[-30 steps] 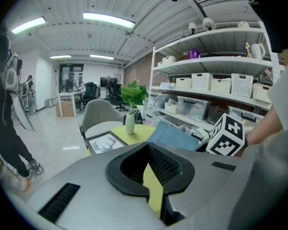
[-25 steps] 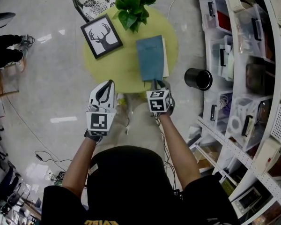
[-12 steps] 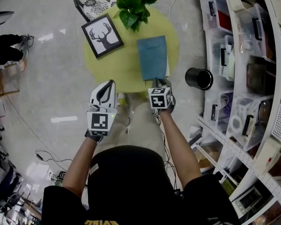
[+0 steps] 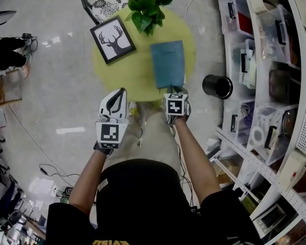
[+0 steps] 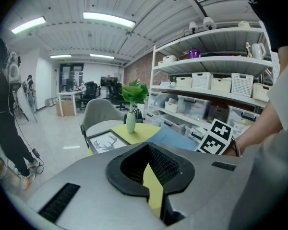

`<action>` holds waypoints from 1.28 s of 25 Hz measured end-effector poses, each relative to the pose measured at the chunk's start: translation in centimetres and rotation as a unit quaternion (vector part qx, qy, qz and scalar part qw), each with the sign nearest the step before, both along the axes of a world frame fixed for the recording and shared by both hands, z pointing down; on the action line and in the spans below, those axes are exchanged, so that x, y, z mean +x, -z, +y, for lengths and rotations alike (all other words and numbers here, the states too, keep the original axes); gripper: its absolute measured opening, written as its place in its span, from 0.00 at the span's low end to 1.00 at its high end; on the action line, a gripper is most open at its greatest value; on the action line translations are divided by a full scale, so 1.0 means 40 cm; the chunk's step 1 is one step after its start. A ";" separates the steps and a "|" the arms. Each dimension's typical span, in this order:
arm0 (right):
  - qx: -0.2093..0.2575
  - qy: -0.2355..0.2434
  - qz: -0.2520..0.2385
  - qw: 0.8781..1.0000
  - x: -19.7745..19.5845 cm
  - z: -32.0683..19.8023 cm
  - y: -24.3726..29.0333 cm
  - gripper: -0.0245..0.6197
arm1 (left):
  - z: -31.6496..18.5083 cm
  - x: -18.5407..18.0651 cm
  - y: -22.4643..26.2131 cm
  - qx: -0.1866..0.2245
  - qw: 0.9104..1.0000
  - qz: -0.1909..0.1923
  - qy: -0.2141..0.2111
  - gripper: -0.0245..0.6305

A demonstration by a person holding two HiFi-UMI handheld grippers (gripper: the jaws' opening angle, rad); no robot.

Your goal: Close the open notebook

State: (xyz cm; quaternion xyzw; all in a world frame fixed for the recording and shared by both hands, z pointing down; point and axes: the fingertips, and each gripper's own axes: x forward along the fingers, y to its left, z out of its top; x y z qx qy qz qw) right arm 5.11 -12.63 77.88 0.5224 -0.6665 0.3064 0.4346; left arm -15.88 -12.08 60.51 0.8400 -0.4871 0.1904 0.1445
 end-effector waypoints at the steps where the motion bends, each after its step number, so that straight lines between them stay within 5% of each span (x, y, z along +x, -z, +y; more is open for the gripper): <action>1: -0.007 -0.014 -0.012 1.000 0.002 0.000 -0.003 0.14 | 0.002 0.000 -0.003 0.001 1.000 -0.004 -0.003 0.07; 7: -0.070 -0.046 -0.058 0.995 0.012 -0.001 -0.012 0.14 | 0.005 0.009 0.006 -0.003 1.000 -0.006 -0.009 0.07; 19: -0.126 -0.048 -0.034 0.990 0.031 0.005 -0.001 0.19 | 0.054 0.023 0.119 0.012 0.999 -0.010 -0.030 0.07; 24: -0.096 -0.057 -0.050 0.993 0.029 0.069 0.127 0.18 | 0.086 -0.024 0.192 0.027 0.994 -0.060 -0.082 0.07; 32: 0.009 -0.047 -0.111 0.993 -0.018 0.075 0.453 0.07 | 0.044 -0.088 0.379 0.064 0.997 -0.032 -0.034 0.07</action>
